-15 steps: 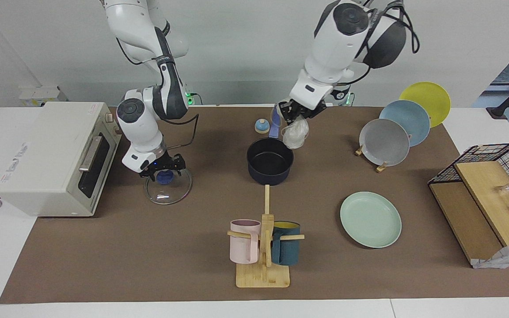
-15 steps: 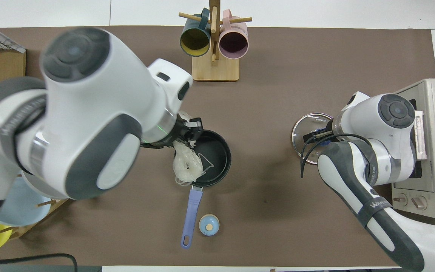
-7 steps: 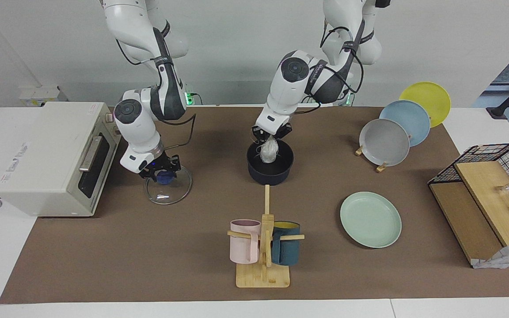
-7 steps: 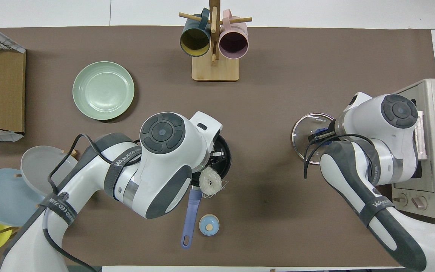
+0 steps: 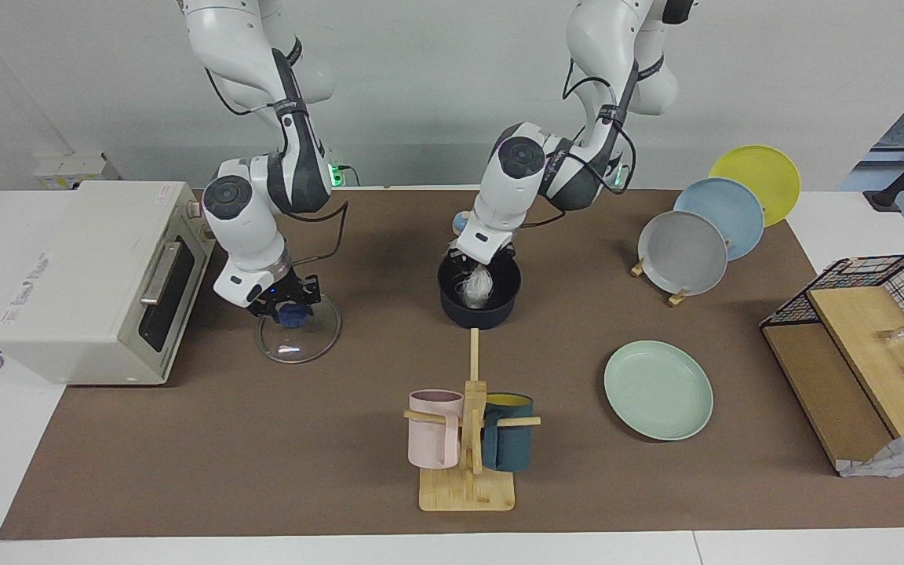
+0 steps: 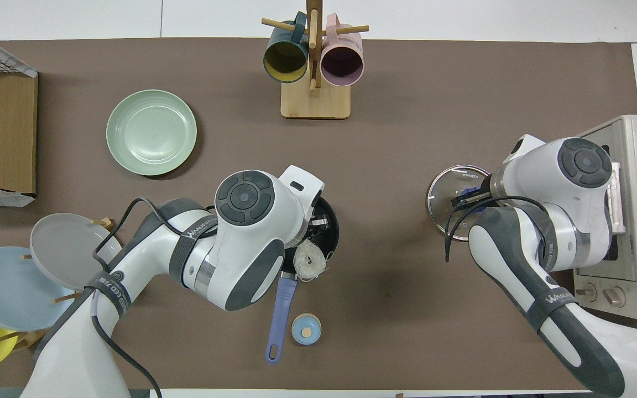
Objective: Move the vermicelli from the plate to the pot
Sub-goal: 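Carry the vermicelli with the left gripper over the black saucepan, then open the left gripper to drop the vermicelli into the saucepan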
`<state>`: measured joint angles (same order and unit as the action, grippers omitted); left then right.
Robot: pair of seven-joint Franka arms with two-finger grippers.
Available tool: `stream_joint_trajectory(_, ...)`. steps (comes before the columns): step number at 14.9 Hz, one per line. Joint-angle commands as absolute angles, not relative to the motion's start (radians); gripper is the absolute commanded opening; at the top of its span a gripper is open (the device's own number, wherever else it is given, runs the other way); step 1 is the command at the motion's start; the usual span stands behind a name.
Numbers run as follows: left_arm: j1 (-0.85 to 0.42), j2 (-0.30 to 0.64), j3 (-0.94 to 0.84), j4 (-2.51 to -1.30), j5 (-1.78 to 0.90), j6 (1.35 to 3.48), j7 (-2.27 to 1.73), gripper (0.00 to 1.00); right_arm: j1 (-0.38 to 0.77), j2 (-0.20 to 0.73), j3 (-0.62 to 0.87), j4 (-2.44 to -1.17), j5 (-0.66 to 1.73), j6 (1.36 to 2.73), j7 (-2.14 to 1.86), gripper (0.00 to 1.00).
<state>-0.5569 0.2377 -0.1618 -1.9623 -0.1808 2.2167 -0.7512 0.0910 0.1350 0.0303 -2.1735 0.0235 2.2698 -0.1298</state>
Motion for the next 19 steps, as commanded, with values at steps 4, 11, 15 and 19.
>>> stream_joint_trajectory(4, -0.557, 0.250, -0.150, -1.976, -0.183, 2.263, -0.680, 0.00, 0.138, 0.156, 0.034, -2.025, 0.035, 2.106, -0.078, 0.21)
stream_joint_trajectory(11, -0.514, 0.232, -0.126, -1.924, -0.164, 2.188, -0.629, 1.00, 0.178, 0.187, 0.037, -1.899, 0.034, 1.984, 0.014, 0.21)
stream_joint_trajectory(15, -0.430, 0.206, -0.124, -1.728, -0.160, 1.929, -0.627, 1.00, 0.236, 0.225, 0.037, -1.740, 0.040, 1.849, 0.128, 0.21)
stream_joint_trajectory(19, -0.295, 0.111, -0.124, -1.631, -0.063, 1.737, -0.530, 1.00, 0.365, 0.290, 0.037, -1.556, 0.041, 1.744, 0.349, 0.21)
